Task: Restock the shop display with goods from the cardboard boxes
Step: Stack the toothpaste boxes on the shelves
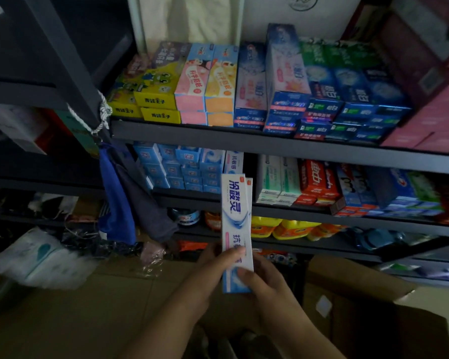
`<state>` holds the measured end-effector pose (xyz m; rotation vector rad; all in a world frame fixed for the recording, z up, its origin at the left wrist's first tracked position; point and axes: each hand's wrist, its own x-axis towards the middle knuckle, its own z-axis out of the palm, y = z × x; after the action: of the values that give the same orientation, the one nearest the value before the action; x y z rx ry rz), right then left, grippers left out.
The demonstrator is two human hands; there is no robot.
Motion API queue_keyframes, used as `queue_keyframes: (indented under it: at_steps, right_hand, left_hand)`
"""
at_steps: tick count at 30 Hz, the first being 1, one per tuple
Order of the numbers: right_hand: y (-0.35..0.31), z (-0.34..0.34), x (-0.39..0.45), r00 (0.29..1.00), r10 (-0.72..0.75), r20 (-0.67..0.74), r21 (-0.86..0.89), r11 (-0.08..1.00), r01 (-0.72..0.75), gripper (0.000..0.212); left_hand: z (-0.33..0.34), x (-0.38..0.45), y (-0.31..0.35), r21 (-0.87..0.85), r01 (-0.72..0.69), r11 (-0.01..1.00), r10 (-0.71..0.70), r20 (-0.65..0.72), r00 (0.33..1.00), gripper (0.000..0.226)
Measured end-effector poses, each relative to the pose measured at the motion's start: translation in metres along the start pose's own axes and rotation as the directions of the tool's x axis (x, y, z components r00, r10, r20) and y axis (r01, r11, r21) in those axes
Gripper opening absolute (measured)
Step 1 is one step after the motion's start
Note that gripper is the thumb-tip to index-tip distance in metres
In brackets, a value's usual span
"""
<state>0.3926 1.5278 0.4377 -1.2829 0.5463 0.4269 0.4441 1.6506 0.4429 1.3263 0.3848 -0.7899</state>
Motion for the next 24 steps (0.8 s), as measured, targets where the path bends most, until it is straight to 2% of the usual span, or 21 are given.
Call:
queue_keyframes:
  at_steps: [3, 5, 8, 10, 11, 14, 18, 21, 24]
  right_hand:
    - [-0.017, -0.004, 0.008, 0.996, -0.055, -0.075, 0.031, 0.998, 0.057, 0.037]
    - [-0.031, -0.008, 0.021, 0.989, -0.096, -0.111, 0.001, 0.995, 0.097, 0.031]
    - [-0.057, -0.009, 0.051, 0.980, -0.148, -0.135, -0.039, 0.989, 0.144, 0.025]
    - [-0.073, -0.006, 0.075, 0.972, -0.165, -0.164, -0.081, 0.985, 0.154, 0.027]
    - [-0.079, -0.004, 0.088, 0.969, -0.163, -0.185, -0.092, 0.985, 0.148, 0.029]
    - [-0.095, 0.008, 0.120, 0.956, -0.163, -0.245, -0.100, 0.985, 0.142, 0.016]
    - [-0.098, 0.019, 0.148, 0.915, -0.263, -0.305, -0.280, 0.943, 0.178, 0.045]
    - [-0.097, 0.021, 0.158, 0.887, -0.338, -0.315, -0.392, 0.897, 0.203, 0.051]
    - [-0.102, 0.022, 0.167, 0.891, -0.318, -0.323, -0.363, 0.911, 0.194, 0.052]
  left_hand:
    - [0.012, 0.012, 0.021, 0.053, -0.058, 0.997, 0.056, 0.027, 0.998, 0.069]
    - [0.015, 0.017, 0.032, 0.107, -0.124, 0.987, 0.123, 0.018, 0.992, 0.059]
    - [0.008, 0.029, 0.037, 0.157, -0.150, 0.976, 0.174, -0.153, 0.973, 0.026]
    - [-0.005, 0.036, 0.032, 0.125, -0.121, 0.985, 0.150, -0.257, 0.955, 0.013]
    - [-0.012, 0.039, 0.029, 0.103, -0.105, 0.989, 0.130, -0.284, 0.950, 0.015]
    - [-0.028, 0.037, 0.020, 0.099, -0.070, 0.993, 0.100, -0.340, 0.935, 0.027]
    - [-0.047, 0.034, 0.018, 0.110, -0.069, 0.992, 0.105, -0.373, 0.922, 0.028]
    - [-0.058, 0.033, 0.021, 0.127, -0.075, 0.989, 0.118, -0.384, 0.916, 0.020]
    - [-0.062, 0.032, 0.022, 0.170, -0.081, 0.982, 0.142, -0.384, 0.912, 0.011]
